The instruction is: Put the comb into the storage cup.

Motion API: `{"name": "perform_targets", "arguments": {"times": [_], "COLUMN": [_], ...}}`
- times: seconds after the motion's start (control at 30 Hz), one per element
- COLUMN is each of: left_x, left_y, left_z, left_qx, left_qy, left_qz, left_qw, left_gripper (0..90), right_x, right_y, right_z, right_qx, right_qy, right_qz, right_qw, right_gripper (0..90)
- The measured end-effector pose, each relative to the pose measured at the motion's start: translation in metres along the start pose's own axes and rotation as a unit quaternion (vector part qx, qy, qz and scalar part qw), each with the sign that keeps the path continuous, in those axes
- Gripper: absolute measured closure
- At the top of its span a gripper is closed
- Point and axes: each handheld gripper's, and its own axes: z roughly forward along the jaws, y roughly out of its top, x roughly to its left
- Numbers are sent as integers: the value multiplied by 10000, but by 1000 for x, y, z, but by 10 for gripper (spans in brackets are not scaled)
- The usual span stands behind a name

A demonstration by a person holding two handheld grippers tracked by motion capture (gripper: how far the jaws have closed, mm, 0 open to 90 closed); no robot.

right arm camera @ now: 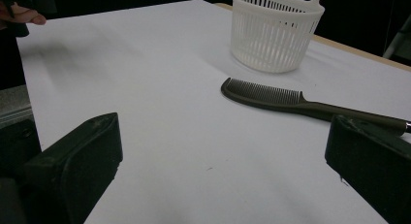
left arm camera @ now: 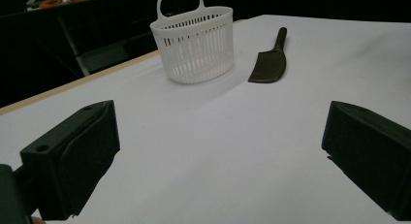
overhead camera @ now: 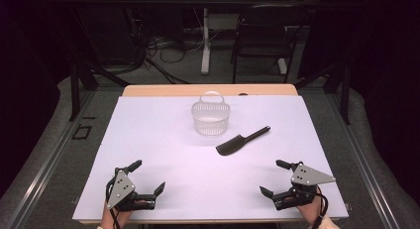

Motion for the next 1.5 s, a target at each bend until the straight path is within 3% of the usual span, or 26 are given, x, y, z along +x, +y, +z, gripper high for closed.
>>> {"name": "perform_targets", "arguments": {"times": [0.37, 0.77, 1.5], "left_x": [-1, 0, 0], "left_y": [0, -1, -1], "left_z": [-1, -2, -2], "left_qx": [-14, -7, -13], "left_qy": [29, 33, 43], "left_qz": [4, 14, 1], "left_qw": [10000, 10000, 10000], "left_gripper": [0, 0, 0], "right_x": [-11, -22, -49], "right_y": [6, 11, 19], "right_z": [10, 26, 45], "right_qx": [182, 444, 564], "right_qy": [-36, -46, -228], "right_qz": [109, 4, 53], "right_qw": [9998, 9990, 9981], "right_gripper": [3, 25, 17]}}
